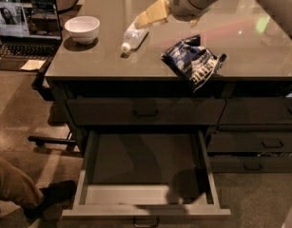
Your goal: Place blue plastic bottle into middle drawer
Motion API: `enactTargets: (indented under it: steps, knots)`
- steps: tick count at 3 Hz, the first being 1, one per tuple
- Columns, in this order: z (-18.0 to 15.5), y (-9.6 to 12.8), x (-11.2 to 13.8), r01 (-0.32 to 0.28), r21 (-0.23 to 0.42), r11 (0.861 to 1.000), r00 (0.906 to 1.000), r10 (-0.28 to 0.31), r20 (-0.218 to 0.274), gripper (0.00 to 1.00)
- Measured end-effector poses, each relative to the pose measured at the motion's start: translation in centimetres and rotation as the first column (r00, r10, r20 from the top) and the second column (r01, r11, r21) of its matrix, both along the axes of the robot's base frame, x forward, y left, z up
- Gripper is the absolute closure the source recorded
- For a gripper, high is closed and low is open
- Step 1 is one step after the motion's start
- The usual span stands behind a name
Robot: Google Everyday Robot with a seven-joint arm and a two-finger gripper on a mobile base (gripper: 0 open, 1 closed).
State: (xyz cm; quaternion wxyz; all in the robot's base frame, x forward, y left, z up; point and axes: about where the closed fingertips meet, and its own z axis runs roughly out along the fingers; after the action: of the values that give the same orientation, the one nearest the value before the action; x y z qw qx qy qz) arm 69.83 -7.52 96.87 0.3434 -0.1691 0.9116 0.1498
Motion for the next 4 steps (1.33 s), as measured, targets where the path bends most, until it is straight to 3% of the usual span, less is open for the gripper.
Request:
enactTargets:
  steps: [1, 2, 4]
  knots:
    - [-0.1, 0.2, 0.0, 0.045, 0.038, 0.998, 0.9986, -0.044, -0.028, 0.0]
    - [-0.1, 0.2, 0.0, 0.045, 0.038, 0.998, 0.9986, -0.044, -0.028, 0.0]
    - [0.0, 2.4, 4.5, 0.094, 0.152, 0.984, 0.9953, -0.096, 0.01, 0.0]
